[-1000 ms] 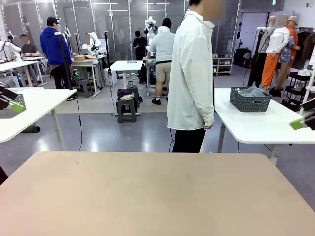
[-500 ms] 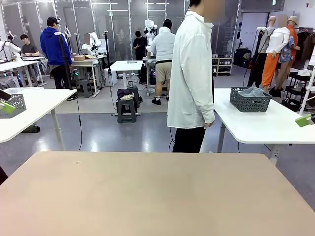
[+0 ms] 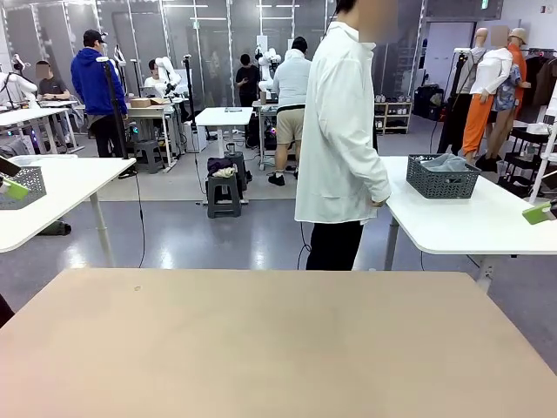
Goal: Fold the towels and place them in the basket.
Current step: When a person lays out a Towel with hook on the table, fold it in half twice.
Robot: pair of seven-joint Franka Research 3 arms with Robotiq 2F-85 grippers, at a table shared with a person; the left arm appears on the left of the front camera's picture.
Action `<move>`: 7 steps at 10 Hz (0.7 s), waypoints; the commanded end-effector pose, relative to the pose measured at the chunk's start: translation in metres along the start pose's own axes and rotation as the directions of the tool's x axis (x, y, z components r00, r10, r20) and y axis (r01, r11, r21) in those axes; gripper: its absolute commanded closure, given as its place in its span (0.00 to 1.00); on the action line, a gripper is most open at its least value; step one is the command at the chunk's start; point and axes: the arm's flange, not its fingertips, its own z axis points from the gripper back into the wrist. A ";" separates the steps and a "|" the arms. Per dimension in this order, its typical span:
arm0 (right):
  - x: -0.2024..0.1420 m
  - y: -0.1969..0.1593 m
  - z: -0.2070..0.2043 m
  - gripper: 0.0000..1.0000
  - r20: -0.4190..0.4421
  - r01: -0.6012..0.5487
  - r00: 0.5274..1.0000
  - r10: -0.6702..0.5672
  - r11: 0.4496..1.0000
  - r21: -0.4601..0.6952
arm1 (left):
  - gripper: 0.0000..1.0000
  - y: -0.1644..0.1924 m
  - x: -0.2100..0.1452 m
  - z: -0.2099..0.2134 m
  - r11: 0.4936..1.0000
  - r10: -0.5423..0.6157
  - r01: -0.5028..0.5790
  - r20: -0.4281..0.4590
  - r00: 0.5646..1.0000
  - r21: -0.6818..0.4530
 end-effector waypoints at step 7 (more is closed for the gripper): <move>0.017 -0.061 0.110 0.00 0.062 -0.171 0.983 0.175 0.983 -0.058 | 0.00 0.074 0.023 0.108 0.985 -0.167 0.170 0.109 0.980 -0.027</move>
